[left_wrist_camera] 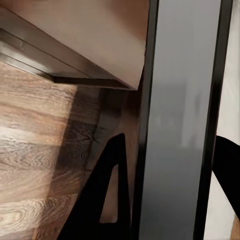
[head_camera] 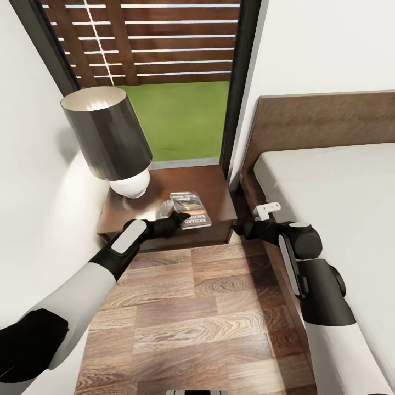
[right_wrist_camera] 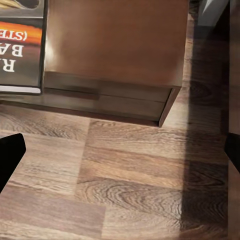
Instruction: In the bedroom, move the book from the bed onto either nightstand, and place the two sandals side by side next to the bed.
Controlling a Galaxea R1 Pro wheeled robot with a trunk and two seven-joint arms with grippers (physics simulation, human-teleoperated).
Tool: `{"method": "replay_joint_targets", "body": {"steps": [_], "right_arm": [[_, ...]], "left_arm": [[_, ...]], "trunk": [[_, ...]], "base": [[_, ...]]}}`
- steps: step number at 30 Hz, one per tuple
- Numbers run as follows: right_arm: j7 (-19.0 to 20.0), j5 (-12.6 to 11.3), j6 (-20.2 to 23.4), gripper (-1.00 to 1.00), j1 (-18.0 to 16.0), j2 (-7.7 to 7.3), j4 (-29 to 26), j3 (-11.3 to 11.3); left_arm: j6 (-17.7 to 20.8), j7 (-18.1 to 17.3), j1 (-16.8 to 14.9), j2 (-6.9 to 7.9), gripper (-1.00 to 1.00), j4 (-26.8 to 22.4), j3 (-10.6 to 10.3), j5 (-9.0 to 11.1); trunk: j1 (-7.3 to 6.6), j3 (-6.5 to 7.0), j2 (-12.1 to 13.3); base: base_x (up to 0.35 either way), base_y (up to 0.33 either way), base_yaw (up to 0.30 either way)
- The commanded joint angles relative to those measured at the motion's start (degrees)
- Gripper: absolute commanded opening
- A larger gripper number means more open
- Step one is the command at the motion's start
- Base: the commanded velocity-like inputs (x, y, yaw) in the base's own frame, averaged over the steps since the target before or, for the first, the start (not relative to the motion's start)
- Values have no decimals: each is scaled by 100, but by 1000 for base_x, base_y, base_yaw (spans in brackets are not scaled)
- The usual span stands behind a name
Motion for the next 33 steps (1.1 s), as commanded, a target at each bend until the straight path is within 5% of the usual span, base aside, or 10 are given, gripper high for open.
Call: {"method": "replay_joint_targets", "body": {"steps": [1,12,33], "right_arm": [[49,61,21,100,-2,1,-5,0],[49,61,21,100,2,10,-5,2],[52,51,21,100,-21,12,-6,14]], "left_arm": [[-119,55,0,3,-100,10,-9,90],[-612,74,12,-23,-100,166,47,91],[-676,61,14,-25,-100,193,54,74]], "trunk": [[-1,-4,-2],[-1,-4,-2],[-1,-4,-2]], "base": [[0,0,0],[0,0,0],[0,0,0]]}}
